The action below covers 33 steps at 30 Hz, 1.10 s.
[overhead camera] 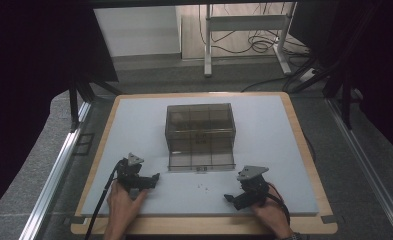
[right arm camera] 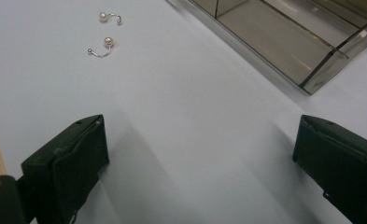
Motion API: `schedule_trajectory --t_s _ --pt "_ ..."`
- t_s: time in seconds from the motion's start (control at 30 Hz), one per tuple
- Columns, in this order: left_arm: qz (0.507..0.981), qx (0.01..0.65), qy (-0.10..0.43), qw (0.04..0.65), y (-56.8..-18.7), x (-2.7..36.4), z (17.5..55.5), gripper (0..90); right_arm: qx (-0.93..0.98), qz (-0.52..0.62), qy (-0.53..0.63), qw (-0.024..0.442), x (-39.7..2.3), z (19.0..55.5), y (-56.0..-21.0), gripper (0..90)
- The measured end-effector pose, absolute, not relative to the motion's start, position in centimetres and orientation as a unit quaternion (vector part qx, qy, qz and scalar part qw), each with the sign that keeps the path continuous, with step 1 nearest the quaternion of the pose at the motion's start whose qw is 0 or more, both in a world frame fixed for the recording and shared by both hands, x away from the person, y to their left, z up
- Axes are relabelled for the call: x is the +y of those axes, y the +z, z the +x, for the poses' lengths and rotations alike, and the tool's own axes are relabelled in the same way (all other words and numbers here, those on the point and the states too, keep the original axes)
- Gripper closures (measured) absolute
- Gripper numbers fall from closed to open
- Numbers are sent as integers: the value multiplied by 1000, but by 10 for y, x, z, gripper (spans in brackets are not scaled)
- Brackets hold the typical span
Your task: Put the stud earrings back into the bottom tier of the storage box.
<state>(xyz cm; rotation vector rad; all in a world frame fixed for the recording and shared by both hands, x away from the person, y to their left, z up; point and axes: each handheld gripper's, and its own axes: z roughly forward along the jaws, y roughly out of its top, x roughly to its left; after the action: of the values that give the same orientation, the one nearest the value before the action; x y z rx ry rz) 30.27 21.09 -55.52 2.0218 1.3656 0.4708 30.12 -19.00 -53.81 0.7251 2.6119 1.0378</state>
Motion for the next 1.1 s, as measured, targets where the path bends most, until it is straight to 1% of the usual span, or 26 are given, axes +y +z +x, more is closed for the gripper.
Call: schedule_trajectory --t_s 0.9,1.1 --pt "770 520 180 322 -555 211 303 0 894 251 352 116 -190 302 -537 30" --pt "772 519 180 320 -555 211 303 0 894 255 348 116 -190 303 -535 64"
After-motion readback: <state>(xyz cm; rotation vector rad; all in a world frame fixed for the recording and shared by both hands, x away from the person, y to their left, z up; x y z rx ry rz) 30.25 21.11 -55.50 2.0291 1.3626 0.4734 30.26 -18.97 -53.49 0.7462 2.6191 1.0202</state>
